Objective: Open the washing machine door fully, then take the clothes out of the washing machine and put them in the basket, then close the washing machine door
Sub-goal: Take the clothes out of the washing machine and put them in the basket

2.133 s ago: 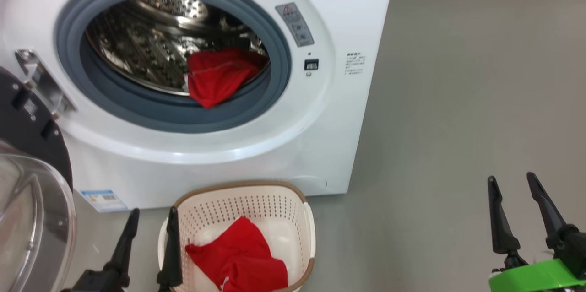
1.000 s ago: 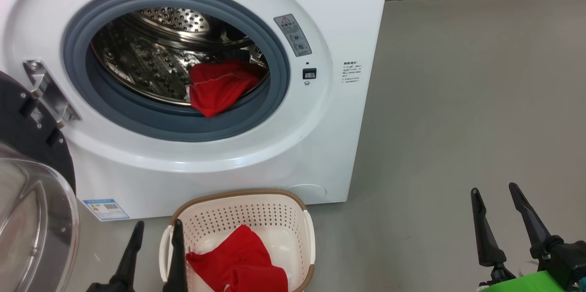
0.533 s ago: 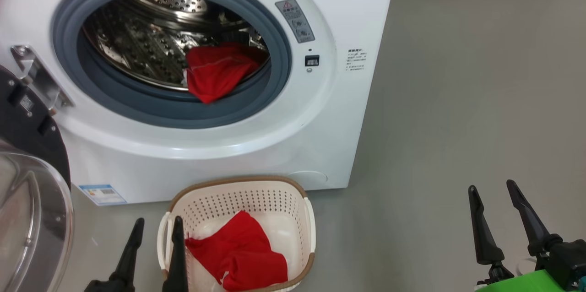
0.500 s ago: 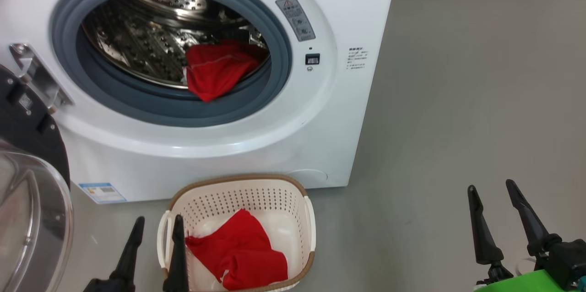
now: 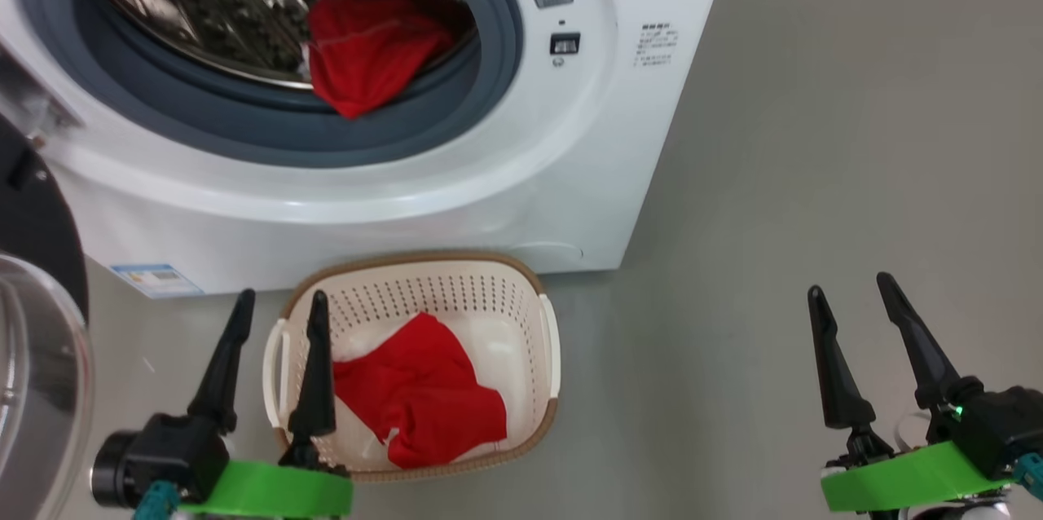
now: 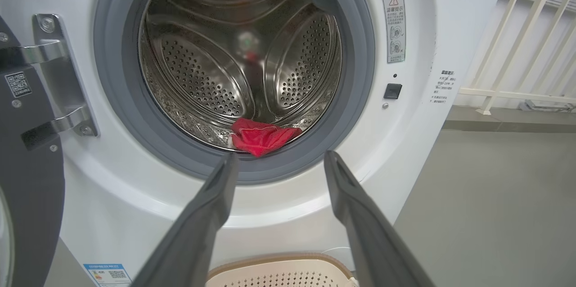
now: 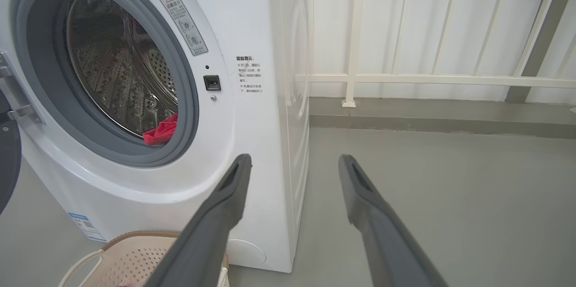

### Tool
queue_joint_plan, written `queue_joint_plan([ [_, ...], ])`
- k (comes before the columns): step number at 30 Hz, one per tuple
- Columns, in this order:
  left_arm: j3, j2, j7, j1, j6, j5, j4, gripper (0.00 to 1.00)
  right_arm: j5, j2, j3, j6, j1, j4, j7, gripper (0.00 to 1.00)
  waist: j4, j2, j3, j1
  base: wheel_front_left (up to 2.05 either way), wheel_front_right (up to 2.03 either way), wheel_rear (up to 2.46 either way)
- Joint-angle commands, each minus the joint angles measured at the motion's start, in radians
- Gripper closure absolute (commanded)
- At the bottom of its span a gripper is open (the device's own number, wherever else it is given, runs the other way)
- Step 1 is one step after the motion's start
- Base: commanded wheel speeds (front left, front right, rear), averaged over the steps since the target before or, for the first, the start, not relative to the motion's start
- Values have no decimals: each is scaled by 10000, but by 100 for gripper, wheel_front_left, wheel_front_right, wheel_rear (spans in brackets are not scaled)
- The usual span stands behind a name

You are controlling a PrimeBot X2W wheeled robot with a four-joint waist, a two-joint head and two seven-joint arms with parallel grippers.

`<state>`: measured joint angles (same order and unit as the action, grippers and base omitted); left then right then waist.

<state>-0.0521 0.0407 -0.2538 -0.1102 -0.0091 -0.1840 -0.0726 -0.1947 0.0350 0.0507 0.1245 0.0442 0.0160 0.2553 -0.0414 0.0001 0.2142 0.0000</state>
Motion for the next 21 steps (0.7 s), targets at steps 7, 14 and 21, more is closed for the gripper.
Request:
queue_joint_plan([
  [7, 488, 188, -80, -1216, -205, 35, -6, 0, -380, 152, -456, 62, -630, 214, 65, 0, -365, -1, 1209, 0, 0, 0, 0],
  [14, 821, 491, -80, -2616, -342, 91, -598, 0, -625, 152, -649, 62, -950, 204, 65, 0, -522, -1, 1823, 0, 0, 0, 0],
  [21, 1088, 644, -80, -4214, -314, -113, -1502, 0, -709, 152, -800, 62, -1192, 251, 65, 0, -614, -1, 2368, 0, 0, 0, 0],
])
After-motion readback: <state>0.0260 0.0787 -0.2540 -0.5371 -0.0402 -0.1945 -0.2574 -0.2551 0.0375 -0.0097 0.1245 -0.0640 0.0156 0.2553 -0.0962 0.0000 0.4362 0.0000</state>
